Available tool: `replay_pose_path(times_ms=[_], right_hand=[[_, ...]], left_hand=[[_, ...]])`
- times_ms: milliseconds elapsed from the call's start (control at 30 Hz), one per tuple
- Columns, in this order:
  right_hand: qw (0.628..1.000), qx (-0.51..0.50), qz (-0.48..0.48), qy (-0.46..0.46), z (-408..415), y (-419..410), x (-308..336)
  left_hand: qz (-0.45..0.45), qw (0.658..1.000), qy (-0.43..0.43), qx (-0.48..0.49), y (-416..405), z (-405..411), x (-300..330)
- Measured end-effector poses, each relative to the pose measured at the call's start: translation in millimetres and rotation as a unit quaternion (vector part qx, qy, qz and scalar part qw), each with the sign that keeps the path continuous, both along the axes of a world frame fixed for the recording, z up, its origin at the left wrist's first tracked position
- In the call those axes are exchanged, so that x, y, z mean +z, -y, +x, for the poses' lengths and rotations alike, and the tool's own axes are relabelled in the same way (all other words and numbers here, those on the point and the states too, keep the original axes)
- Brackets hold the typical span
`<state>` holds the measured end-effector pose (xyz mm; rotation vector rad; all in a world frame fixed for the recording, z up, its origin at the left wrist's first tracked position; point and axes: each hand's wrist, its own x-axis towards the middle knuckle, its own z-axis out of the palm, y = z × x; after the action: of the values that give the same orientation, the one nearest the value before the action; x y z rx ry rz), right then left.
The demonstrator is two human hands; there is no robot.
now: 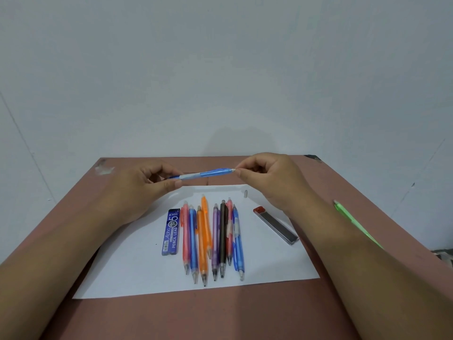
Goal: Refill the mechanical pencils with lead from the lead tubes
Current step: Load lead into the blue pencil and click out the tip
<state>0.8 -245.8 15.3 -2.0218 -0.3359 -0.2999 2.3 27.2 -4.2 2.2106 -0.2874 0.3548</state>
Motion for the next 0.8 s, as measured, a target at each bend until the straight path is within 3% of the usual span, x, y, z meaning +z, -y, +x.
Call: replay_pose_path(times_ms=[433, 633, 800], right_hand=[[0.998, -0.048, -0.039, 0.009, 5, 14, 5], [0.979, -0.086, -0.156, -0.097, 13, 34, 6], [0.972, -0.081, -0.175, -0.131, 13, 32, 2]], left_hand=[[-0.009, 1.0, 0.027, -0.007, -1, 2, -1], [0.001, 1.0, 0.029, -0.009, -2, 2, -1], [0.012, 0.999, 0.036, -0.007, -4, 3, -1]])
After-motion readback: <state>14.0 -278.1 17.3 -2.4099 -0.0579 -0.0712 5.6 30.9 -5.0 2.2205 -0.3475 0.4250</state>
